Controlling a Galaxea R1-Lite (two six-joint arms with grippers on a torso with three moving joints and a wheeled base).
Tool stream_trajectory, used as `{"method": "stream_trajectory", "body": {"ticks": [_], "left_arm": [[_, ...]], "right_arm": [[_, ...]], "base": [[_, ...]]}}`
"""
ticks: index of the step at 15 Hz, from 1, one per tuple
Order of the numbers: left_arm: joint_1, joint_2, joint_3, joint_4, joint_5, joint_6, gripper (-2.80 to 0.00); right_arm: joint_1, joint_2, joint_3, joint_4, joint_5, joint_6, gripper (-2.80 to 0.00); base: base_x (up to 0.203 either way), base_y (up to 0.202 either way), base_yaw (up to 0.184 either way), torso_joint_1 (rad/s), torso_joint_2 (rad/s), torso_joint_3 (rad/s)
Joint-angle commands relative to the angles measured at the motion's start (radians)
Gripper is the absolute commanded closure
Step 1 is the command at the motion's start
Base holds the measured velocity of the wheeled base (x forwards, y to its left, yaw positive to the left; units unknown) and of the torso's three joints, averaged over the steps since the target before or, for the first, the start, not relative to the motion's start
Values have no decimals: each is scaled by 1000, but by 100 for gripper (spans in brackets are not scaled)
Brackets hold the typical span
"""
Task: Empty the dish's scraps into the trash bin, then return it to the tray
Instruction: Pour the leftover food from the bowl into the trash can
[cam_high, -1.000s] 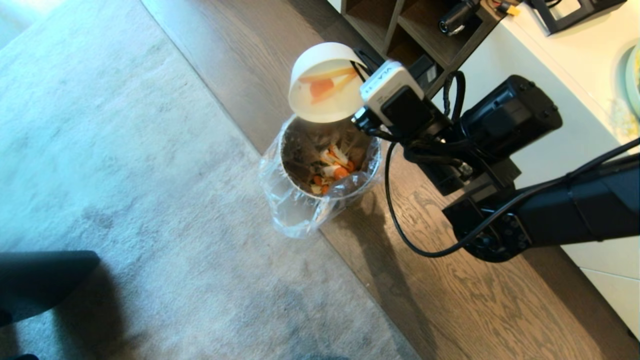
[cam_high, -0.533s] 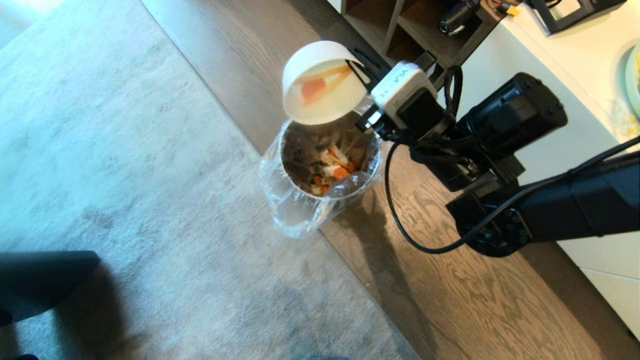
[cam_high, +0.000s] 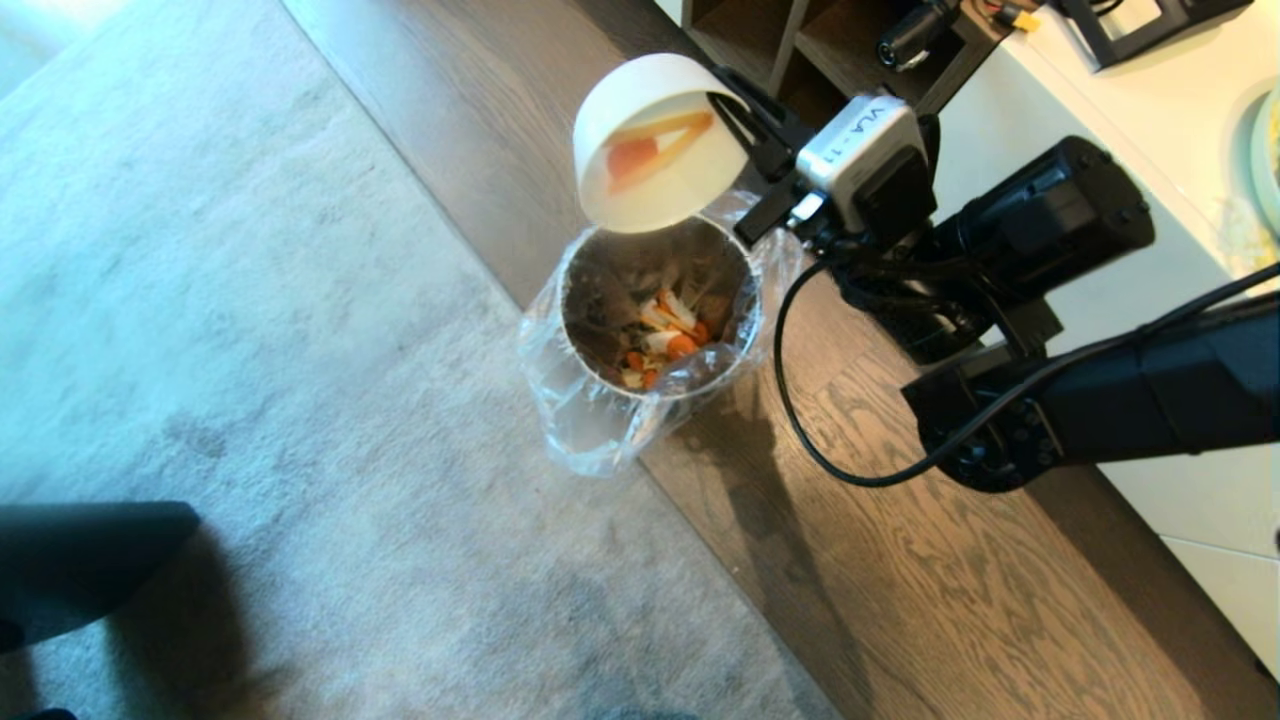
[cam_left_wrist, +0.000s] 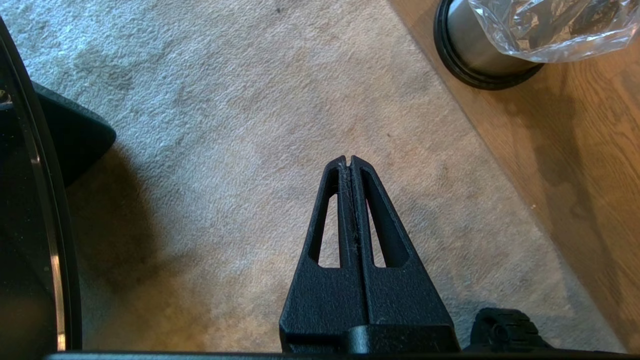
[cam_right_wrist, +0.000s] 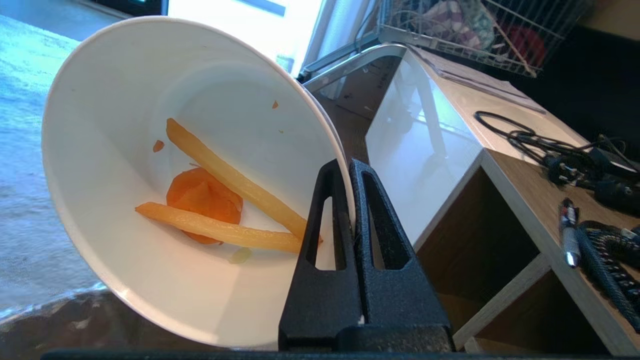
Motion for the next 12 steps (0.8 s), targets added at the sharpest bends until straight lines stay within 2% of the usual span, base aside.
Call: {"method": "stream_trajectory", "body": {"ticks": [1, 3, 6, 9, 12], "left_arm": [[0, 0, 0, 0, 0, -1, 0], [0, 0, 0, 0, 0, -1, 0], [0, 0, 0, 0, 0, -1, 0], [0, 0, 0, 0, 0, -1, 0], [0, 0, 0, 0, 0, -1, 0]], "right_arm": [[-15, 41, -52, -42, 17, 25, 0], [-32, 54, -63, -59, 88, 58, 0], [-32, 59, -85, -59, 98, 71, 0], [-32, 74, -134, -59, 168, 97, 0], [-32, 74, -140, -60, 170, 106, 0]], "base": [[0, 0, 0, 0, 0, 0], [0, 0, 0, 0, 0, 0], [0, 0, 0, 0, 0, 0], [0, 0, 0, 0, 0, 0], [0, 0, 0, 0, 0, 0]]}}
